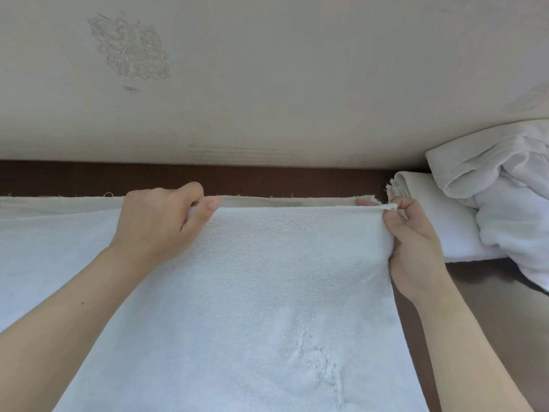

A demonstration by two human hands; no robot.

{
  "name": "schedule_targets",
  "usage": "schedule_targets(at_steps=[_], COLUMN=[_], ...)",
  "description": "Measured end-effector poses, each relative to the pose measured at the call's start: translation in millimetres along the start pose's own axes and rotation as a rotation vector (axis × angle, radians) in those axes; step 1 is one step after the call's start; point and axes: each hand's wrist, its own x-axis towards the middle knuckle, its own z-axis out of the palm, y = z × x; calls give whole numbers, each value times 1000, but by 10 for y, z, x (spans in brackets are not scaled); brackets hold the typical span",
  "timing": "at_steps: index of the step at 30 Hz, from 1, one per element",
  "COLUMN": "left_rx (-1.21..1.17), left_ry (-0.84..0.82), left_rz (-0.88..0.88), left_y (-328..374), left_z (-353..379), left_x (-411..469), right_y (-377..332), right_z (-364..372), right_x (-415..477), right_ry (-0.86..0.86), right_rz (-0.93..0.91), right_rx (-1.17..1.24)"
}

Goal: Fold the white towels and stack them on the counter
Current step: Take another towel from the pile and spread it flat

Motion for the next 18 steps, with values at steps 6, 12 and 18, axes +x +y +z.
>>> schedule_targets(at_steps=[6,12,18], left_rx=[21,31,59], left_ry=[-37,-53,-98], left_rz=[-22,-58,-100], left_y=[-22,-33,-56], left_z=[67,86,143], left_x=[-8,28,127], right_y=[12,33,64], right_z=[8,-63,-8], right_x=[170,216,270], right_ry=[18,-14,172], right_rz=[21,-39,-137], right_rx=[-51,-220,-275])
